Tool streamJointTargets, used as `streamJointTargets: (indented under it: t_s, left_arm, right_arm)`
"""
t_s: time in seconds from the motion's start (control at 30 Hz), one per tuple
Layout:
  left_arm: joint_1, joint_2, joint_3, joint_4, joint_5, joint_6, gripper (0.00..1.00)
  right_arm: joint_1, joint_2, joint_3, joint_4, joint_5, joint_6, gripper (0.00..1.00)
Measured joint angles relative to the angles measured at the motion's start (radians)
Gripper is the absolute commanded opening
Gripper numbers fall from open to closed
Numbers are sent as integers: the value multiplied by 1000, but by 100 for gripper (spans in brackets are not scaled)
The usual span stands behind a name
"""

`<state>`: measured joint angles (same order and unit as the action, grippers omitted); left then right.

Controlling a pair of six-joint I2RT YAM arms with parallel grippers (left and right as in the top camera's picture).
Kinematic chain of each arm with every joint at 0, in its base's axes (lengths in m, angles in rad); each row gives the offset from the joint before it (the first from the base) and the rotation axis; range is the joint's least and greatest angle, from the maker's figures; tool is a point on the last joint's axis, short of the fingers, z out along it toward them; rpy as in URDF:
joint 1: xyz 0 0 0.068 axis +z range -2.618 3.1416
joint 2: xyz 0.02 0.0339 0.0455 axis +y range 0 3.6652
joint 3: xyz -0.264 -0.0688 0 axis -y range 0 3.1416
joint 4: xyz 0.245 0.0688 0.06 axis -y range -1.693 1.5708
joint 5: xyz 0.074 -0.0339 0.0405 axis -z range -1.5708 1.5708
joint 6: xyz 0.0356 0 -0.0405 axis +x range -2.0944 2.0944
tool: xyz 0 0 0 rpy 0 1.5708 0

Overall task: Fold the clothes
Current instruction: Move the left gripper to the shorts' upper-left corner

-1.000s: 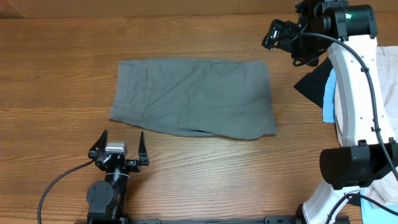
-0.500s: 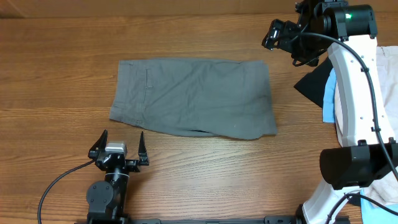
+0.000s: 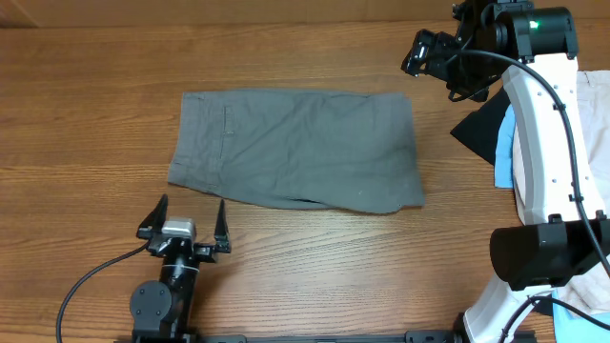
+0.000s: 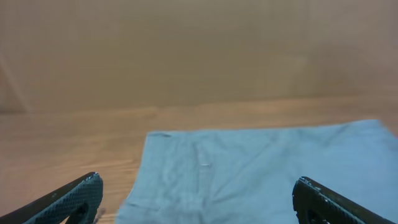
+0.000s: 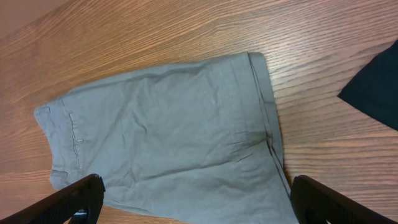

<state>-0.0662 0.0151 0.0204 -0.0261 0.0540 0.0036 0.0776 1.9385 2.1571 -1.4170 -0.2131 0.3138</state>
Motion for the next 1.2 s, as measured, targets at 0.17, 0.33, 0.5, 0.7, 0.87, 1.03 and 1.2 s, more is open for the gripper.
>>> streamJointTargets:
  t_s: [0.17, 0.33, 0.5, 0.7, 0.87, 1.03, 1.2]
  left_arm:
    - [0, 18, 181, -223, 45, -1, 100]
    - [0, 180, 553, -413, 42, 7, 100]
    - [0, 515, 967, -679, 42, 54, 100]
    - [0, 1052, 1474, -1058, 29, 93, 100]
    - [16, 1491, 1883, -1403, 64, 109, 100]
    - [82, 1851, 2159, -1502, 172, 112, 100]
    - [148, 2054, 2206, -1413, 180, 111, 100]
  right_arm:
    - [0, 0, 0, 0, 0, 0, 100]
    - [0, 0, 0, -1, 0, 0, 100]
    - [0, 0, 0, -1, 0, 0, 100]
    - [0, 0, -1, -2, 0, 0, 100]
    - [0, 0, -2, -1, 0, 0, 100]
    - [0, 0, -2, -1, 0, 0, 100]
    - [0, 0, -2, 0, -1, 0, 100]
